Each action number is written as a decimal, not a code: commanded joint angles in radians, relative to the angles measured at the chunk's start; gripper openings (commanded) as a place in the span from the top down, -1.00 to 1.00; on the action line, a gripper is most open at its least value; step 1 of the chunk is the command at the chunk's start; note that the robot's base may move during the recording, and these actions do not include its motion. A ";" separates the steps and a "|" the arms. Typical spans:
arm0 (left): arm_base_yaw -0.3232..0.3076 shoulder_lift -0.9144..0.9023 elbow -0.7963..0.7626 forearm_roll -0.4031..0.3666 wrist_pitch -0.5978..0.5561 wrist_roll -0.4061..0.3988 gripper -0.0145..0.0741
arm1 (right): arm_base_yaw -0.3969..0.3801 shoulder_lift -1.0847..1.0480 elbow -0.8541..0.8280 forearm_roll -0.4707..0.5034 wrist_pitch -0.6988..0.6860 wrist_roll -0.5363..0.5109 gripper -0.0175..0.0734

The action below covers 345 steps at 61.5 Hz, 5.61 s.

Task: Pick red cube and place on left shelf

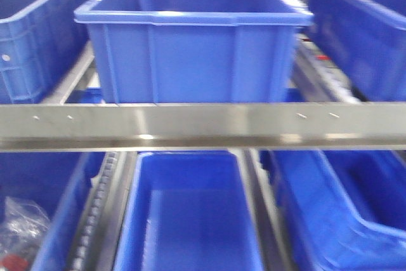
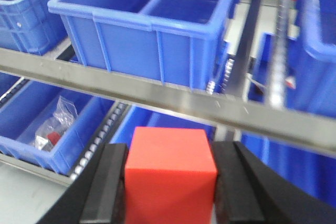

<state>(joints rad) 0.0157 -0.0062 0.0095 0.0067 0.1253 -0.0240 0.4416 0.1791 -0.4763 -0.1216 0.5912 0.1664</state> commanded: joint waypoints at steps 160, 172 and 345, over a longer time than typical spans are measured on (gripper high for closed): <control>-0.009 -0.017 0.023 -0.007 -0.086 -0.001 0.44 | -0.004 0.268 -0.461 0.018 0.194 -0.033 0.49; -0.009 -0.017 0.023 -0.007 -0.086 -0.001 0.44 | 0.029 0.541 -0.601 0.214 0.232 -0.176 0.49; -0.009 -0.017 0.023 -0.007 -0.086 -0.001 0.44 | 0.124 0.114 -0.059 0.215 -0.212 -0.196 0.52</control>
<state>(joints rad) 0.0157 -0.0062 0.0095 0.0067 0.1253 -0.0240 0.5663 0.3884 -0.5719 0.0976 0.4880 -0.0244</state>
